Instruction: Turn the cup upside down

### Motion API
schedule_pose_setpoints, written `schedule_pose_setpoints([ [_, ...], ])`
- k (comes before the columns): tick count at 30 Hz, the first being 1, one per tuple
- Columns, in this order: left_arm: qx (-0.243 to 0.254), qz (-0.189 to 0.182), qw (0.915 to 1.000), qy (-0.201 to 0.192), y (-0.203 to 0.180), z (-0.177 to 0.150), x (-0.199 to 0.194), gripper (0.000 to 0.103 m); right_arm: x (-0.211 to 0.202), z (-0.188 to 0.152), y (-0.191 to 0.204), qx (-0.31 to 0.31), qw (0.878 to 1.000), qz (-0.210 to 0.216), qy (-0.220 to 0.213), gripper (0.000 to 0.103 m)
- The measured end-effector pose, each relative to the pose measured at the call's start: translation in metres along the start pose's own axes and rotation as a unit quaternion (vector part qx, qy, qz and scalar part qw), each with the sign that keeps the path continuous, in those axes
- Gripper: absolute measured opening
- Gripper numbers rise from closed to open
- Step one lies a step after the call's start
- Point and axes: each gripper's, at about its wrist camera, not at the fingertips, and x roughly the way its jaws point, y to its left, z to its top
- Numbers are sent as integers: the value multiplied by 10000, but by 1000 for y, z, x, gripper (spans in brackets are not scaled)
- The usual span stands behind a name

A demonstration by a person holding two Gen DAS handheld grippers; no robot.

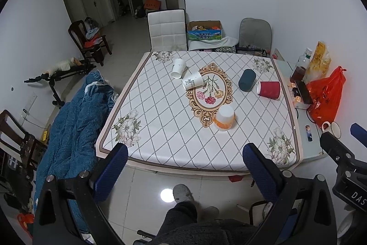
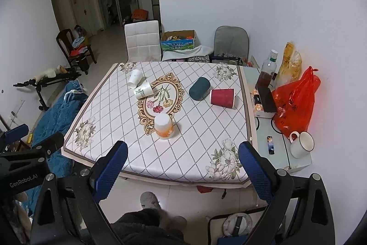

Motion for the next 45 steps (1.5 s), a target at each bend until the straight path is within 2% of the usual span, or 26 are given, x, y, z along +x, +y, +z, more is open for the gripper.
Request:
schedule_pose_setpoints([
  [45, 37, 4, 10000, -18, 2, 1, 0, 102, 4, -10, 15, 91, 9997, 126, 173, 99],
])
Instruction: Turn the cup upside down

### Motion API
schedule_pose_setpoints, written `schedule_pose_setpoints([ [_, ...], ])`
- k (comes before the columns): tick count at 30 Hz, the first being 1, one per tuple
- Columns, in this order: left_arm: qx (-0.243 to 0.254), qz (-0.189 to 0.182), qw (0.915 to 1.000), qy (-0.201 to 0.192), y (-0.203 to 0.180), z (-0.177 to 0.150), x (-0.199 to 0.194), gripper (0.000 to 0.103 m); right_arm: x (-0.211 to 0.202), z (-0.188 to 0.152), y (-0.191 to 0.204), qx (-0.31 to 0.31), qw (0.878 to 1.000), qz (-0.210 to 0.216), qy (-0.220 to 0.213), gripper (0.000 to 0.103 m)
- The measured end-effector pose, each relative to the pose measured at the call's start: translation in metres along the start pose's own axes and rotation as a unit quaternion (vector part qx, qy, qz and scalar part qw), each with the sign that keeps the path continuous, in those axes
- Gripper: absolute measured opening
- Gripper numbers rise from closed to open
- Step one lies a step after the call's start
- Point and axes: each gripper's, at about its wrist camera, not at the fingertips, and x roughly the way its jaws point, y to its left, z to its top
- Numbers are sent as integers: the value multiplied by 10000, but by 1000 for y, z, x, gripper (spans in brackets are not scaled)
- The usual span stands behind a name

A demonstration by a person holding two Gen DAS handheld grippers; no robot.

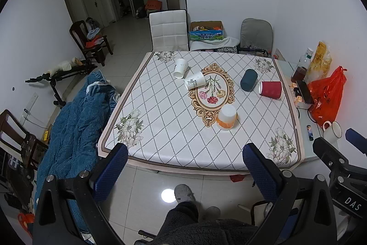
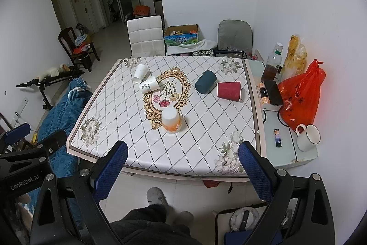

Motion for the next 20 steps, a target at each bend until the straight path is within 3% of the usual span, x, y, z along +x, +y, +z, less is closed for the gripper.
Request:
schedule_pose_setpoints([
  [20, -29, 14, 10000, -93, 1, -5, -2, 102, 3, 0, 2, 28, 10000, -11, 23, 99],
])
